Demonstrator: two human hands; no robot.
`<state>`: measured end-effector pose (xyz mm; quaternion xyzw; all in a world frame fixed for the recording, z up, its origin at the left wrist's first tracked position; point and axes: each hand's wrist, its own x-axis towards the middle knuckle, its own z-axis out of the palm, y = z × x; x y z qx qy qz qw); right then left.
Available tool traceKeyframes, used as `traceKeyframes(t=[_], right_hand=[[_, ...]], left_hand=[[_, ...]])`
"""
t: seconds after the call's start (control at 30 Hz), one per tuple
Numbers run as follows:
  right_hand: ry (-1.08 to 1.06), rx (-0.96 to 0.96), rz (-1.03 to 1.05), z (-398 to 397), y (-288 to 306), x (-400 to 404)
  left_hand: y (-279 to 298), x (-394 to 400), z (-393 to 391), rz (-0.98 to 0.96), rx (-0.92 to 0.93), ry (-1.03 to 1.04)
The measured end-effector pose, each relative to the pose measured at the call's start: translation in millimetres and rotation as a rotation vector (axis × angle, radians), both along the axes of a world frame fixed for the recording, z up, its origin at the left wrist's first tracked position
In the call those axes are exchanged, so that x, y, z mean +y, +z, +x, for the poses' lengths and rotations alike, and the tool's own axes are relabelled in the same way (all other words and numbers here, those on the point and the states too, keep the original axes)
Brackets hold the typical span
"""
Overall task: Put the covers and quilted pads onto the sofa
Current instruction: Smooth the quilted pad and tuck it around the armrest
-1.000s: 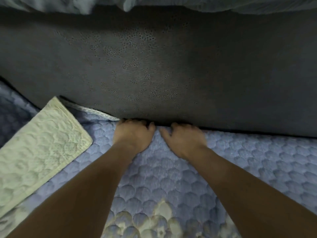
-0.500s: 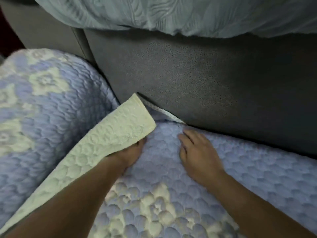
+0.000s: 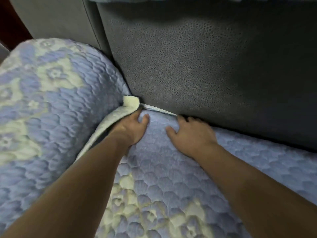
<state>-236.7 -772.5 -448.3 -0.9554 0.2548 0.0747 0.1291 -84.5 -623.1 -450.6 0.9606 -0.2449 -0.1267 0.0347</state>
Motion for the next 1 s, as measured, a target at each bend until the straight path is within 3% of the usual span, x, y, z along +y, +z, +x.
traceKeyframes(t=[0.13, 0.27, 0.4, 0.47, 0.53, 0.6, 0.67, 0.77, 0.9, 1.0], right_hand=[[-0.011, 0.106, -0.048, 33.7, -1.6, 7.7], [-0.106, -0.072, -0.133, 34.9, -0.4, 22.6], [-0.035, -0.266, -0.222, 32.6, -8.6, 27.0], [-0.021, -0.237, -0.204, 34.3, -7.8, 24.5], [0.129, -0.157, -0.355, 36.1, -6.2, 22.3], [0.279, -0.115, -0.364, 40.0, -3.9, 22.2], [0.291, -0.114, -0.292, 47.2, -5.0, 17.7], [0.277, -0.085, -0.336, 51.3, -8.9, 21.0], [0.097, -0.226, -0.313, 46.0, -16.3, 23.7], [-0.087, -0.249, -0.16, 47.6, -10.7, 23.9]], left_hand=[[16.8, -29.9, 17.6, 0.144, 0.027, -0.093], [19.5, -56.4, 27.5, 0.376, 0.066, -0.08], [16.0, -61.4, 16.7, 0.406, -0.171, -0.259], [17.7, -44.4, 8.5, 0.333, -0.305, -0.448], [19.7, -22.2, 5.6, 0.384, -0.345, -0.539], [21.1, -16.6, 7.9, 0.414, -0.189, -0.488], [22.8, -33.4, 13.6, 0.3, -0.009, -0.264], [17.0, -62.1, 51.0, 0.338, 0.271, -0.145], [-13.4, -68.8, 79.6, 0.445, 0.281, -0.098], [8.5, -59.6, 44.4, 0.297, 0.147, -0.134]])
